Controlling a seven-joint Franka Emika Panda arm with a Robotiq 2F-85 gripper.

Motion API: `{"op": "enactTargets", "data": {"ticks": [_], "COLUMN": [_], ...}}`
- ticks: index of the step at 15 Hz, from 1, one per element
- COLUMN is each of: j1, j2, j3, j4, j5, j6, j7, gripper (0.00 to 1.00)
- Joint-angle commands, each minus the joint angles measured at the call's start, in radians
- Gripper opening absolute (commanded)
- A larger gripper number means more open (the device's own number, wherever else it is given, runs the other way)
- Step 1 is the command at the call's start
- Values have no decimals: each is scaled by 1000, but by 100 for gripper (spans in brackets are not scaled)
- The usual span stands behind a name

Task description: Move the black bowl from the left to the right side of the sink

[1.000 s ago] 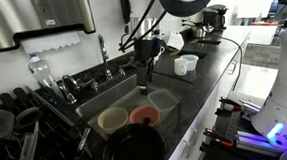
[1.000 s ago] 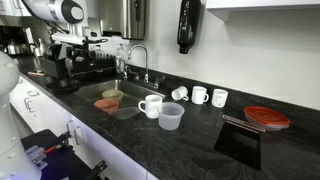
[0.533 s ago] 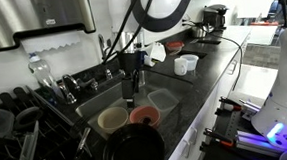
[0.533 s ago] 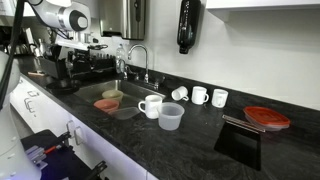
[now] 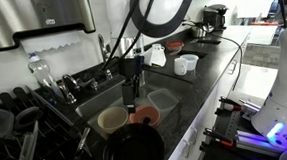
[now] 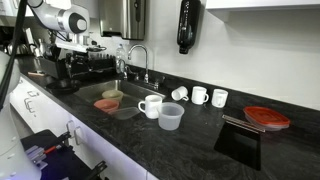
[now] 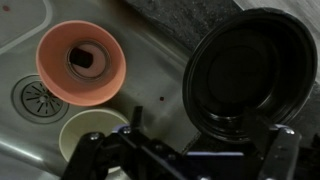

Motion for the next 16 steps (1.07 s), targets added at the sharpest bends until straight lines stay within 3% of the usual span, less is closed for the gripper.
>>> {"op": "enactTargets", "data": {"ticks": [1, 10, 12, 16], "j1": [2, -2, -3, -4], "j2": [86, 261, 277, 291], "j3": [27, 60, 63, 67], "j4": [53, 153, 165, 178], "j5": [4, 10, 7, 14], "j6": [-18, -48, -50, -48], "j7": [-31, -110, -129, -141], "gripper": [100, 100, 74, 45]}}
